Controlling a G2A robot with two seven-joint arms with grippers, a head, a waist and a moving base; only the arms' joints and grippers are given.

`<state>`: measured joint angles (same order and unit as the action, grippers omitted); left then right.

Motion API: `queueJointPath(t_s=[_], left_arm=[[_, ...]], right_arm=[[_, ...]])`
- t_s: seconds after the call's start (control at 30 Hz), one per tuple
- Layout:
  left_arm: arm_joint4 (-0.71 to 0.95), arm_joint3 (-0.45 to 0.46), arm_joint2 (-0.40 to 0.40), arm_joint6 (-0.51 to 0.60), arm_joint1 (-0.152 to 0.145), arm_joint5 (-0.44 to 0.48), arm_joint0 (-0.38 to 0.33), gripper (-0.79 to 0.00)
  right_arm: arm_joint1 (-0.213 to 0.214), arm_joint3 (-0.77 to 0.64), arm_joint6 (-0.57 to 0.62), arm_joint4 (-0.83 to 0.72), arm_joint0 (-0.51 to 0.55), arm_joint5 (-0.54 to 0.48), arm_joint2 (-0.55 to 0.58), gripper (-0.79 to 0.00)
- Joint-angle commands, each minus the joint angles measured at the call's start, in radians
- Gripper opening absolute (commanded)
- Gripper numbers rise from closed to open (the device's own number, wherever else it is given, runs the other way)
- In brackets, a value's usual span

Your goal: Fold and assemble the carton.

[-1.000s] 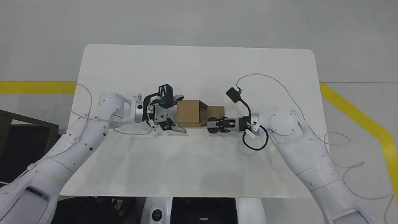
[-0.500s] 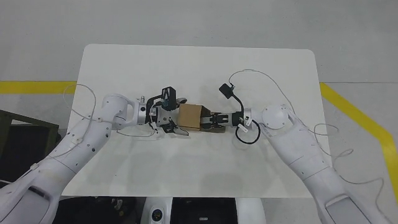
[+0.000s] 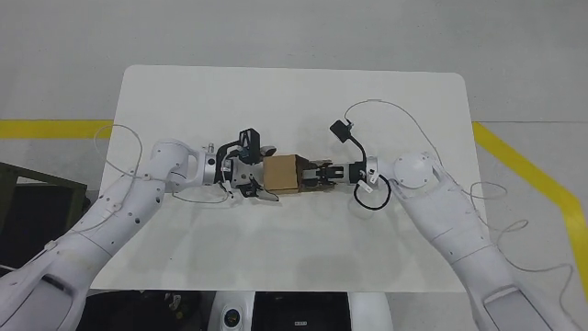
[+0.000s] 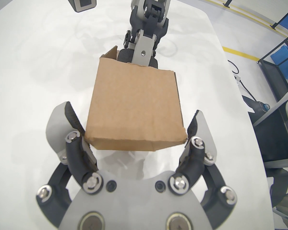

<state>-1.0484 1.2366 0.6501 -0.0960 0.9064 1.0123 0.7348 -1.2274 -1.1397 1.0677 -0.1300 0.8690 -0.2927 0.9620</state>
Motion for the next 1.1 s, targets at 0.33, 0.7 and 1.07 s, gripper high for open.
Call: queueJointPath(t_s=[0.33,0.7,1.07], left_arm=[[0.012,0.006,0.003,0.011,-0.001,0.0,-0.001,0.0],[0.021,0.007,-0.004,0.017,-0.004,0.0,0.002,0.0],[0.018,0.009,-0.008,0.016,-0.005,0.0,0.001,0.0]], right_arm=[[0.004,0.04,-0.039,0.019,-0.005,-0.015,0.011,-0.785],[-0.025,0.134,0.018,-0.025,-0.088,-0.066,-0.051,-0.785],[-0.051,0.169,0.049,-0.079,-0.105,-0.083,-0.102,-0.785]])
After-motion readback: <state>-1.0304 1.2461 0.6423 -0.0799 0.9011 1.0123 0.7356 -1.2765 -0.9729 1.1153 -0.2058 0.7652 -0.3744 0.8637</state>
